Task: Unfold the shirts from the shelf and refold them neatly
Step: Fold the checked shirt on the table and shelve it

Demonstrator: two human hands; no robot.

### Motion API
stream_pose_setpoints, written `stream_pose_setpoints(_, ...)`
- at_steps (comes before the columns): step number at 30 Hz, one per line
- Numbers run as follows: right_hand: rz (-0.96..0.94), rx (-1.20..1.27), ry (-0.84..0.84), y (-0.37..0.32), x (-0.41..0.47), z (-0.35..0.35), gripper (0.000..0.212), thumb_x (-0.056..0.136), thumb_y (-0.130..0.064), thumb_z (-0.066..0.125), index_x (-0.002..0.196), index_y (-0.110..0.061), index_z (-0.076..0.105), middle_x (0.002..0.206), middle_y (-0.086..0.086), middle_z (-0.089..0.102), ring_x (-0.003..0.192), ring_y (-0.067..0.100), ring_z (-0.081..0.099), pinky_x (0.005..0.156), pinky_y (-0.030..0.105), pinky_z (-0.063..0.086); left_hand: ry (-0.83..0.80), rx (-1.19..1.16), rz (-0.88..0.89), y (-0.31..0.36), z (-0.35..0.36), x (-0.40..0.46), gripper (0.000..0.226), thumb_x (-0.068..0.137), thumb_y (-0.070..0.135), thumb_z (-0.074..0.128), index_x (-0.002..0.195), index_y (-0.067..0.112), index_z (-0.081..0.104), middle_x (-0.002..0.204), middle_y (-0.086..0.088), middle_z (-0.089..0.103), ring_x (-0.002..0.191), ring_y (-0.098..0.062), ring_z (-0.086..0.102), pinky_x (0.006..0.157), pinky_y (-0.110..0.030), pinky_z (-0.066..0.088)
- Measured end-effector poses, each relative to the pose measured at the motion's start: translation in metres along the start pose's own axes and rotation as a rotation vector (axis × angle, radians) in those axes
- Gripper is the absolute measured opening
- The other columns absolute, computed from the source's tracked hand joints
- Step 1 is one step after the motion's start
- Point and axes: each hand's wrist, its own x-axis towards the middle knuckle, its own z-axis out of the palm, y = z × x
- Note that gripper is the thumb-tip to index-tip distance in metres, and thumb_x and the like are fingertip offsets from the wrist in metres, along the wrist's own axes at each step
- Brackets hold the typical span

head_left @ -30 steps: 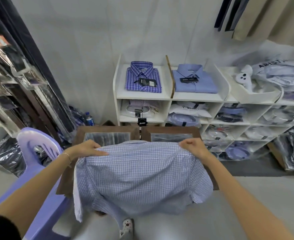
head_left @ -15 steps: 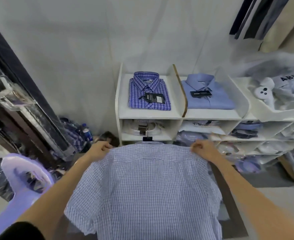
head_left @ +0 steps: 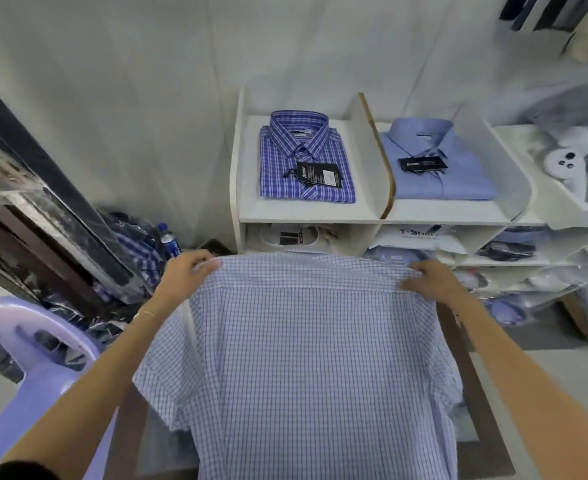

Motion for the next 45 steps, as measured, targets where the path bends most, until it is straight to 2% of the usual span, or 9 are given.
stream_pose_setpoints(5,0.051,-0.085,0.161,-0.024,0.006,0.021,0.015,0.085,-0.031,0.069,0.073,-0.025,0.062,0.086,0.008,0.061,0.095,0.031,0.062,0.079,0.037,0.043,0.079,0.134,-0.132,-0.007,0.010,0.011,0.020,0.098,0.023,0.052,0.097,0.012,0.068,0.092,-0.002,0.065,0.091,-0.025,0.062,0.079,-0.031,0.045)
stream_pose_setpoints(12,-0.144,-0.256,0.472,-0.038,-0.017,0.072,0.047,0.081,-0.010,0.071,0.125,-0.004,0.056,0.128,0.026,0.053,0.123,0.044,0.047,0.102,0.055,0.039,0.439,0.339,-0.047,0.006,0.062,-0.041,0.028,0.091,0.002,0.052,0.114,0.010,0.066,0.119,-0.012,0.060,0.114,-0.032,0.052,0.099,-0.049,0.037)
stream_pose_setpoints(19,-0.528,-0.208,0.319,-0.057,-0.107,0.180,0.043,0.096,-0.024,0.045,0.136,-0.009,0.049,0.146,0.022,0.039,0.137,0.037,0.036,0.109,0.050,0.036,0.195,0.466,0.347,0.018,0.166,-0.147,0.039,0.090,0.016,0.046,0.126,0.013,0.061,0.136,-0.008,0.055,0.132,-0.029,0.043,0.115,-0.050,0.020)
stream_pose_setpoints(25,-0.474,-0.212,0.234,-0.025,-0.152,0.214,0.054,0.102,-0.046,0.015,0.151,-0.025,0.023,0.159,0.007,0.012,0.147,0.019,0.004,0.118,0.037,-0.001,0.069,0.527,0.238,0.003,0.189,-0.207,0.052,0.102,0.036,0.017,0.149,0.019,0.032,0.157,-0.007,0.026,0.146,-0.024,0.018,0.114,-0.051,0.014)
stream_pose_setpoints(29,-0.386,-0.235,0.248,0.015,-0.167,0.196,0.055,0.100,-0.050,0.013,0.152,-0.031,0.014,0.161,0.000,-0.001,0.148,0.016,-0.007,0.119,0.038,-0.006,0.122,0.490,0.152,-0.021,0.163,-0.223,0.055,0.099,0.041,0.023,0.152,0.026,0.021,0.161,-0.001,0.014,0.148,-0.020,0.008,0.120,-0.038,-0.002)
stream_pose_setpoints(32,-0.335,-0.205,0.274,0.042,-0.176,0.181,0.054,0.100,-0.047,0.014,0.151,-0.029,0.022,0.160,0.000,0.006,0.148,0.017,0.002,0.120,0.038,0.001,0.151,0.474,0.130,-0.044,0.141,-0.230,0.056,0.100,0.039,0.019,0.150,0.015,0.029,0.159,-0.009,0.019,0.147,-0.026,0.017,0.121,-0.033,0.004)
stream_pose_setpoints(36,-0.287,-0.095,0.360,0.060,-0.184,0.166,0.046,0.101,-0.033,0.031,0.138,-0.012,0.049,0.149,0.017,0.038,0.139,0.032,0.034,0.112,0.049,0.032,0.329,0.353,0.099,-0.053,0.117,-0.247,0.046,0.096,0.024,0.031,0.133,0.007,0.052,0.142,-0.017,0.046,0.128,-0.034,0.044,0.107,-0.050,0.037)
stream_pose_setpoints(40,-0.027,0.205,0.537,0.061,-0.206,0.147,0.039,0.088,-0.010,0.063,0.124,-0.003,0.053,0.125,0.018,0.054,0.118,0.033,0.046,0.096,0.042,0.042,0.591,0.079,-0.240,-0.052,0.107,-0.264,0.023,0.097,0.020,0.052,0.111,0.003,0.059,0.108,-0.017,0.057,0.103,-0.033,0.050,0.090,-0.046,0.041)
stream_pose_setpoints(45,0.232,0.456,0.464,0.078,-0.223,0.138,0.039,0.080,-0.025,0.075,0.098,0.005,0.057,0.092,0.018,0.061,0.095,0.034,0.057,0.077,0.038,0.046,0.505,-0.113,-0.398,-0.043,0.097,-0.269,0.033,0.092,0.038,0.060,0.086,0.005,0.064,0.084,-0.007,0.064,0.078,-0.023,0.057,0.067,-0.033,0.041)
